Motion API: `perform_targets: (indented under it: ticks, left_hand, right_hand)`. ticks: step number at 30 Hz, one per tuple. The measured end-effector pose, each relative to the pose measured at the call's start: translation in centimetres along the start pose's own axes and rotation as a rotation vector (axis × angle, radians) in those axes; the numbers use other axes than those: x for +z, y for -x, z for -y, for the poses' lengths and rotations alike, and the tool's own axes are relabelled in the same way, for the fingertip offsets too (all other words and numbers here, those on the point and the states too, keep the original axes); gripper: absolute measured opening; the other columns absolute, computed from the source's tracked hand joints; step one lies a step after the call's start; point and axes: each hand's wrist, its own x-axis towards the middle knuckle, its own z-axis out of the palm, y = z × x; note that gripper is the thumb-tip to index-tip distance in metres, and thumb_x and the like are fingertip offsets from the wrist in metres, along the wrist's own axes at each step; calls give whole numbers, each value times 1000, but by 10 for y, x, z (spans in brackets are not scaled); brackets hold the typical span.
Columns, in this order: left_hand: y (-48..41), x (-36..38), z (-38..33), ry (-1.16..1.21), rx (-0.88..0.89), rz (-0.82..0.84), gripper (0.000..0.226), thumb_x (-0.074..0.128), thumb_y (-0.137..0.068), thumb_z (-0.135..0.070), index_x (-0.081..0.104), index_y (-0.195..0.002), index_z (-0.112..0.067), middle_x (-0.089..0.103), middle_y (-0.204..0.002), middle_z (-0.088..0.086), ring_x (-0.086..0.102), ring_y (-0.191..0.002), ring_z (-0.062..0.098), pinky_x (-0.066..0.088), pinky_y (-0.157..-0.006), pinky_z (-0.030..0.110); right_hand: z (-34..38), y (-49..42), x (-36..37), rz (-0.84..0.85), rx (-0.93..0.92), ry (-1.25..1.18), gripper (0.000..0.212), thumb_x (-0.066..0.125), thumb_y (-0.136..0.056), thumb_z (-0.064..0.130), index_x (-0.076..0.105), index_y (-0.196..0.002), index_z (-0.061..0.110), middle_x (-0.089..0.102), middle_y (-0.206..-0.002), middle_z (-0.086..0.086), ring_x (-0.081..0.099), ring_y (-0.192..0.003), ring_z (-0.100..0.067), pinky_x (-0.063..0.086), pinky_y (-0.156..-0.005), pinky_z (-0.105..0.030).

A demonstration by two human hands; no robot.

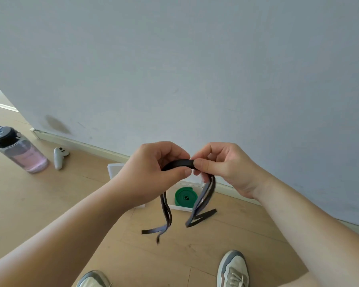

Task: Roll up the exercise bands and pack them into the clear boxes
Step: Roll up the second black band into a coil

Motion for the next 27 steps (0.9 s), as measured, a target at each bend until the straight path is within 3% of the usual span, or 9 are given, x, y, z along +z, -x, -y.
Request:
perform_targets:
  ticks: [5,7,9,13,15,17,21,25,27]
  left_hand:
    - [1,-7,6,-100,80,-72,19,83,-85,-19,77,-98,-32,76,-83,-14,70,-78,11,57,-75,27]
    - [2,-9,13,-179,106,-17,28,81,-86,-15,71,-105,-33,75,-86,-16,71,-81,6,56,-76,20]
    - [1,-7,23,-349,75,94,33,70,-89,-14,58,-105,-40,71,-85,-12,67,-81,4,51,-76,13]
    - [-4,-6,44,-502,-62,220,23,59,-89,-18,60,-99,-38,65,-90,-14,62,-88,7,57,-83,32]
    - [-7,-11,47,-443,-116,206,25,61,-86,-14,65,-96,-37,68,-90,-17,65,-90,6,58,-87,33]
    - [-10,-19,45,-328,-110,124,28,64,-88,-8,67,-95,-36,69,-82,-19,67,-81,4,58,-81,25]
    - [-8,-27,24,-39,-30,-108,27,79,-87,-9,73,-104,-29,77,-87,-16,72,-79,3,57,-78,16]
    - [0,-18,3,156,19,-163,24,82,-84,-4,77,-100,-21,81,-90,-7,78,-86,9,59,-85,22]
    - [1,-8,-3,181,37,-133,26,81,-84,-1,78,-99,-22,81,-90,-9,78,-86,7,59,-85,20]
  right_hand:
    - [11,5,4,-6,-42,76,31,81,-83,0,80,-107,20,81,-92,-2,73,-82,-14,55,-74,-24]
    - [12,6,11,-82,-74,159,27,82,-82,0,82,-100,20,81,-92,4,76,-88,-8,56,-81,-21]
    - [16,9,17,-146,-123,216,19,82,-83,2,83,-96,16,80,-82,9,74,-78,-2,54,-77,-16]
    - [21,12,6,-276,-202,140,13,75,-88,-3,79,-93,9,74,-69,8,66,-65,-8,56,-68,-23]
    - [17,12,-13,-359,-189,143,16,71,-90,-4,77,-91,11,72,-69,3,66,-65,-15,57,-69,-28]
    - [9,12,-32,-399,-131,252,22,69,-93,0,75,-90,20,72,-74,2,68,-69,-17,57,-74,-31]
    - [-10,16,-54,-316,72,448,19,66,-97,7,65,-93,26,73,-85,-3,69,-85,-22,52,-81,-31]
    - [-12,15,-45,-138,189,253,29,79,-79,15,53,-92,15,68,-93,-9,64,-89,-24,50,-85,-40]
    - [-6,13,-29,-39,121,28,34,77,-74,12,47,-91,14,74,-105,-14,69,-97,-21,53,-88,-33]
